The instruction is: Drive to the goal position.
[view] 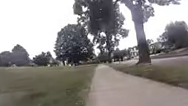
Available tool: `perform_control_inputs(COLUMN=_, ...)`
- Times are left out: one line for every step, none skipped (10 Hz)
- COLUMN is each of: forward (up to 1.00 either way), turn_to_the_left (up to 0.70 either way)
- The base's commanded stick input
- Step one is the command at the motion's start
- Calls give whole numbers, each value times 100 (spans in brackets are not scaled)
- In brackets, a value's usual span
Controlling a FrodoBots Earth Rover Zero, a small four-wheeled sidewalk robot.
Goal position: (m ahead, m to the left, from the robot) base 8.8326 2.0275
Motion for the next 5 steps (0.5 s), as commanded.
perform_control_inputs(forward=100, turn_to_the_left=-1)
perform_control_inputs(forward=100, turn_to_the_left=0)
perform_control_inputs(forward=100, turn_to_the_left=0)
perform_control_inputs(forward=100, turn_to_the_left=0)
perform_control_inputs(forward=100, turn_to_the_left=0)
